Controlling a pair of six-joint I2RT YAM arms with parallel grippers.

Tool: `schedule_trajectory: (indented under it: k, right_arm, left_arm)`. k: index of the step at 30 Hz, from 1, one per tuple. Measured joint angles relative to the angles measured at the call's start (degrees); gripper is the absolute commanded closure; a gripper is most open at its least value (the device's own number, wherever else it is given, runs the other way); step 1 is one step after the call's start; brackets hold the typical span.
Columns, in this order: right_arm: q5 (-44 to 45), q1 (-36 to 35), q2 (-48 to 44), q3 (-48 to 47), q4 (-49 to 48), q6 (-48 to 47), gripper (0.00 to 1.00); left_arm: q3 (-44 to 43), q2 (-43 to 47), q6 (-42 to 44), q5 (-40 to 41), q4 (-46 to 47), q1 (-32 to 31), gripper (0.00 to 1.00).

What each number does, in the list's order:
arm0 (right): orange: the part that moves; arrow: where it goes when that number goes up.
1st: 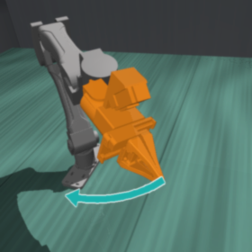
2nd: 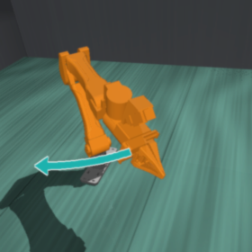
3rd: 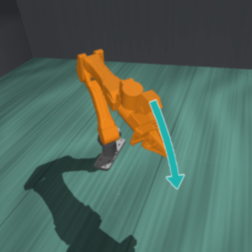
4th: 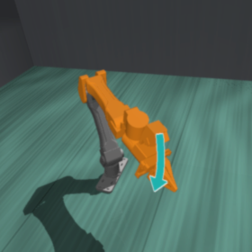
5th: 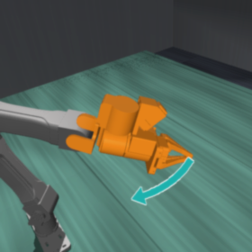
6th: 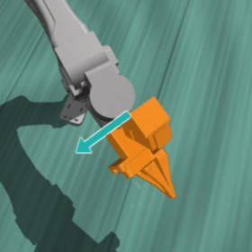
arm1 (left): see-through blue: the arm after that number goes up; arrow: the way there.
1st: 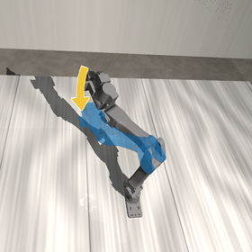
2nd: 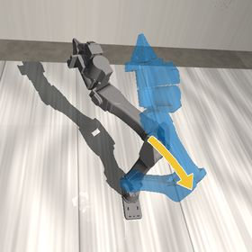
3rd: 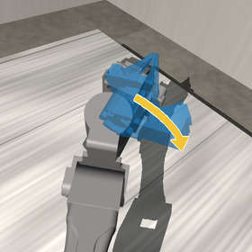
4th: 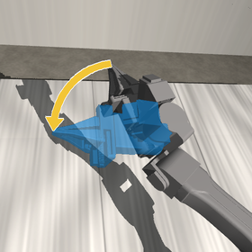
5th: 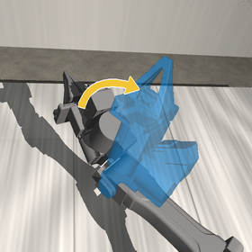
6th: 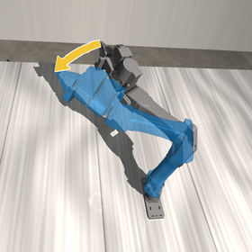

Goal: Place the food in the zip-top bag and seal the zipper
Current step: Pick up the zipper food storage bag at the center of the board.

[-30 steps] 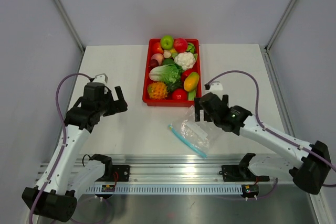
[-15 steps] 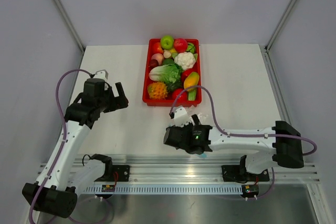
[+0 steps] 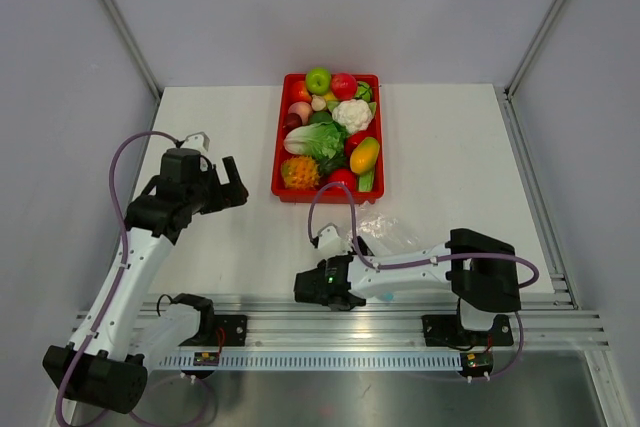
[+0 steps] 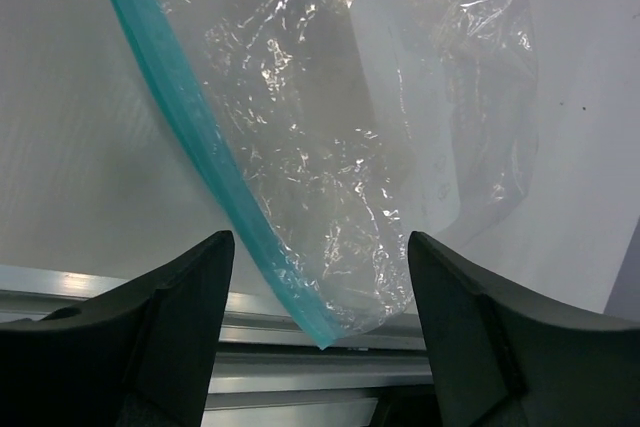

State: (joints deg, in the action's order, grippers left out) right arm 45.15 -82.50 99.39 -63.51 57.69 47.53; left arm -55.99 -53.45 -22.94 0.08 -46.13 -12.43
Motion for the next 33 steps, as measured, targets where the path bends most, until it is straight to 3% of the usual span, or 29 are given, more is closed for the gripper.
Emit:
schedule_trajectory:
  k: [10,15,19,22,24,25,33]
  right_arm:
    - [3.0,0.0,2.0,0.0,3.6,2.0,0.36]
    - [3.7,0.1,4.0,-0.3,3.9,1.9,0.31]
    - [3.8,0.2,6.2,-1.1,4.2,1.9,0.34]
    - [3.8,0.4,6.9,-1.6,4.6,1.7,0.52]
    - [3.9,0.8,7.3,-1.9,4.9,1.5,0.78]
    - [3.9,1.0,7.4,-2.0,5.0,1.4,0.97]
    - [4.3,1.4,7.4,-5.1,8.5,2.2,1.00]
  left_arm:
    - [0.4,-0.4,0.0,-1.9,1.3,0.0,0.01]
    - [1.1,-0.4,0.0,-2.2,2.1,0.0,0.01]
    - [1.4,-0.3,0.0,-2.6,2.2,0.0,0.01]
    - [1.4,-0.2,0.0,-3.0,2.3,0.0,0.01]
    - [1.7,0.0,0.0,-3.1,2.6,0.0,0.01]
    - [1.9,0.2,0.0,-3.1,2.5,0.0,0.01]
    - [2.8,1.5,-0.1,-4.3,3.3,0.0,0.01]
